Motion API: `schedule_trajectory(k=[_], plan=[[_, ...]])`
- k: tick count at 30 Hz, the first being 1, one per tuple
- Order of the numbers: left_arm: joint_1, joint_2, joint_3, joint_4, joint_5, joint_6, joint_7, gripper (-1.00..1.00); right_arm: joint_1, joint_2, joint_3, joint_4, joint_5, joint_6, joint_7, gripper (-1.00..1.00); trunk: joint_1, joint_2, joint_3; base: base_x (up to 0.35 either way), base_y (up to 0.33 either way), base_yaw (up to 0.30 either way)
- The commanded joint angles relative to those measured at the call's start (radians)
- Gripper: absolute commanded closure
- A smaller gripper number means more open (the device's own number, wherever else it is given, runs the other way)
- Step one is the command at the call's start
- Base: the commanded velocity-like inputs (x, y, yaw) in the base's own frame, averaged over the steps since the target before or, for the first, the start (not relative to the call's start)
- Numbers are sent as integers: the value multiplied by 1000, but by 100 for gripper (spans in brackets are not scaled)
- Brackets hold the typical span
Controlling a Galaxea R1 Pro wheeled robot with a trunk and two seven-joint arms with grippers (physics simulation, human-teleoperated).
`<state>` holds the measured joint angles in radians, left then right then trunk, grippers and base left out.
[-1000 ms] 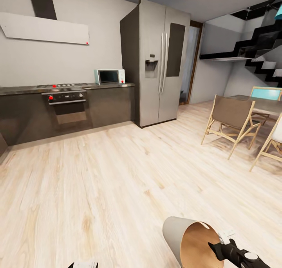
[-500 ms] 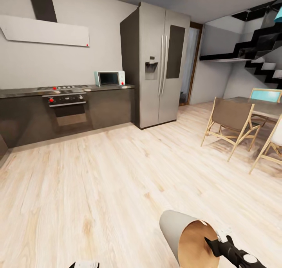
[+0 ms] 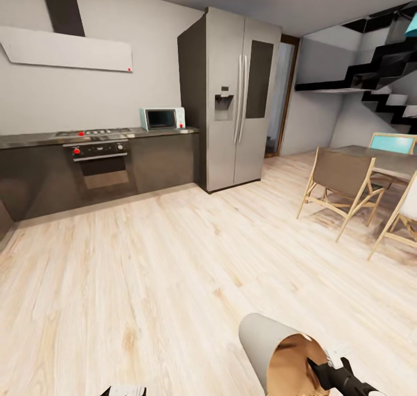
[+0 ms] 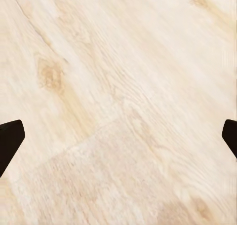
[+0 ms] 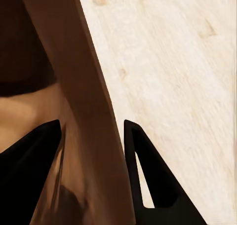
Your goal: Put the three can of soda from the living room inside the tash can in the kitchen.
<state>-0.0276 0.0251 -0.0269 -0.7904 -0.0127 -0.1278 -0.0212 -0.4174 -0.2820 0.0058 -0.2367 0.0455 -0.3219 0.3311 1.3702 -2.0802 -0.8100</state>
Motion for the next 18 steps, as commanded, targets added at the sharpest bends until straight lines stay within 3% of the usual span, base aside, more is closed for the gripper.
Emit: schedule_trajectory(k=[1,6,18], plan=[[0,0,1,-3,2,1,-17,-100,1,0,-17,-2,-4,-9,3,100,-4,7,3,0,0,0],[-1,1,9,-9,9,8,-96,-100,3,1,-33,-2,-5,-44,4,100,-23,42,19,0,0,0],[-17,1,12,-9,13,11,-129,-100,19,-1,-38,-7,-7,-54,13,100,-69,126,57,0,0,0]])
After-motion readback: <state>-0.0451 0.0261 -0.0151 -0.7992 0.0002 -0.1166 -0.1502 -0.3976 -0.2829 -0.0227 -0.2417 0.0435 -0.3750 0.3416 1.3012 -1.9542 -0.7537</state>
